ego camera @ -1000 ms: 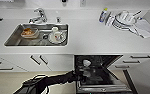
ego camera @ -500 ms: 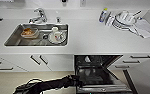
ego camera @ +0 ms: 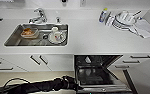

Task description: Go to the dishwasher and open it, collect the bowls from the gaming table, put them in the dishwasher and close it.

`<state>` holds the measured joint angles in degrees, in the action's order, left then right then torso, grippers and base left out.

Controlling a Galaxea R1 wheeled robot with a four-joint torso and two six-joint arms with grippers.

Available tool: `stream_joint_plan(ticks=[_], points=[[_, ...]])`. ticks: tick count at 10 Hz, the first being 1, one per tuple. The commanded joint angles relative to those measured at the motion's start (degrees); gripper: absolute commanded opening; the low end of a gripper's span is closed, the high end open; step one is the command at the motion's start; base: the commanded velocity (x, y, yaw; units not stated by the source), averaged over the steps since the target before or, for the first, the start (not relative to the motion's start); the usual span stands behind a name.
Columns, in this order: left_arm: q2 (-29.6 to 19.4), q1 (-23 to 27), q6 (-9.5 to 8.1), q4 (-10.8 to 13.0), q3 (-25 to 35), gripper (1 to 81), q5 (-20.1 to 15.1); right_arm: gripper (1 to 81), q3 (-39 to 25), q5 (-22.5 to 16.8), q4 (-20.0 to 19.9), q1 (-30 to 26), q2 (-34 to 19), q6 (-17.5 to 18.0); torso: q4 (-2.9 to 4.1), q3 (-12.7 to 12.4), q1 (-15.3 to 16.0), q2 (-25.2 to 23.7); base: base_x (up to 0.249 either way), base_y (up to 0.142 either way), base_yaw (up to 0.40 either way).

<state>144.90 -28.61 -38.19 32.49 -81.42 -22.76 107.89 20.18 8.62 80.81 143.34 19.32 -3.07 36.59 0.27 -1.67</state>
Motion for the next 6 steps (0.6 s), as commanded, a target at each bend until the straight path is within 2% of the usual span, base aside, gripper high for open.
stream_joint_plan(ticks=[1,2,3,4,6], points=[[-16.3,-2.2,0.75,3.3,14.0,81.1,-3.3,1.0,-11.6,-3.6,-0.8,-4.9,-10.2,0.5,0.00,0.0,0.0,0.0,0.000,0.000,0.000],[-18.5,-6.1,1.02,4.4,14.1,81.1,-3.2,1.0,-13.2,-3.7,-1.5,-7.2,-11.4,0.7,0.00,0.0,0.0,0.0,0.000,0.000,0.000],[-20.9,-12.1,1.02,8.3,12.5,81.1,-0.7,1.0,-16.0,-3.7,-1.9,-10.3,-13.2,1.2,0.00,0.0,0.0,0.0,0.000,0.000,0.000],[-22.0,-17.5,1.02,10.8,8.3,81.1,3.9,1.0,-18.5,-3.8,-3.0,-13.0,-15.0,2.0,0.00,0.0,0.0,0.0,0.000,0.000,0.000],[-21.8,-28.1,1.27,12.8,-1.7,81.1,15.3,1.0,-22.2,-4.5,-4.6,-19.2,-16.8,5.8,0.00,0.0,0.0,0.0,0.000,0.000,0.000]])
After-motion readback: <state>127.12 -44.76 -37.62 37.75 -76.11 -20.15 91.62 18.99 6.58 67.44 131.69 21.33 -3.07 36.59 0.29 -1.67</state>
